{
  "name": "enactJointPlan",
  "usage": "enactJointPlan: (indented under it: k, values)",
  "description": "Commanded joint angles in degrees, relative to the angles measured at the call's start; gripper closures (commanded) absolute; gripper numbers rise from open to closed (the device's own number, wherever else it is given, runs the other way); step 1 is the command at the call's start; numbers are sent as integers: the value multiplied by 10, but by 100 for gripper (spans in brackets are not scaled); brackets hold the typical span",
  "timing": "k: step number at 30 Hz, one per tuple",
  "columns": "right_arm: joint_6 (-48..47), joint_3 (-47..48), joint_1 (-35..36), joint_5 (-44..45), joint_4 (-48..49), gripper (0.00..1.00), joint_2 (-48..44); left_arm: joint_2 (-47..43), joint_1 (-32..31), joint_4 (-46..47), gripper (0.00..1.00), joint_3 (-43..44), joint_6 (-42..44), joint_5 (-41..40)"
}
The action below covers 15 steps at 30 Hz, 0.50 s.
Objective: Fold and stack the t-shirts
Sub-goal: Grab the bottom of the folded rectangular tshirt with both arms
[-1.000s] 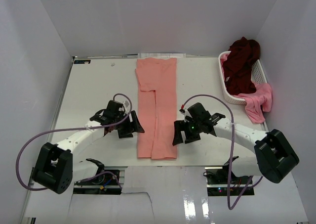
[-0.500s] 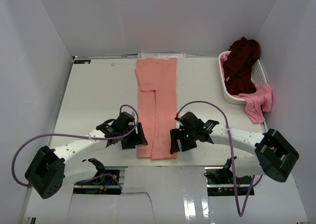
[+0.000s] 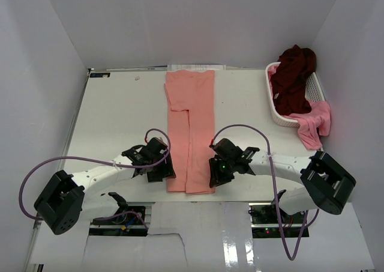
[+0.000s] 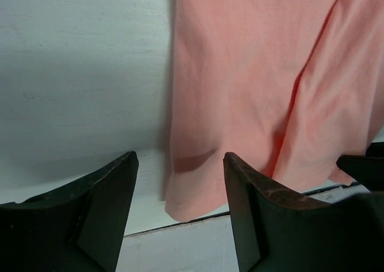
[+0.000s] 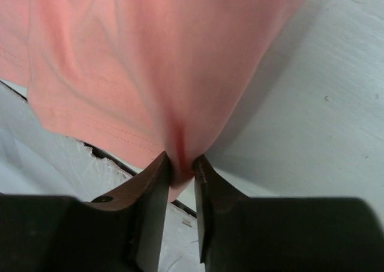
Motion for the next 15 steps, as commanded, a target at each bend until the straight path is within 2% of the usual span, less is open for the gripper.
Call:
enactJointPlan:
  k: [1,4,15]
  values:
    - [4,6,3,16,0,73,7,19,-2,-6,30,-6,-3,-45]
    - [6,4,4,16,-3,74,2,36,-4,-4,38,-9,-8,-50]
    - [10,-4,4,12,2,76,3,52,-8,2,47,-22,-17,-45]
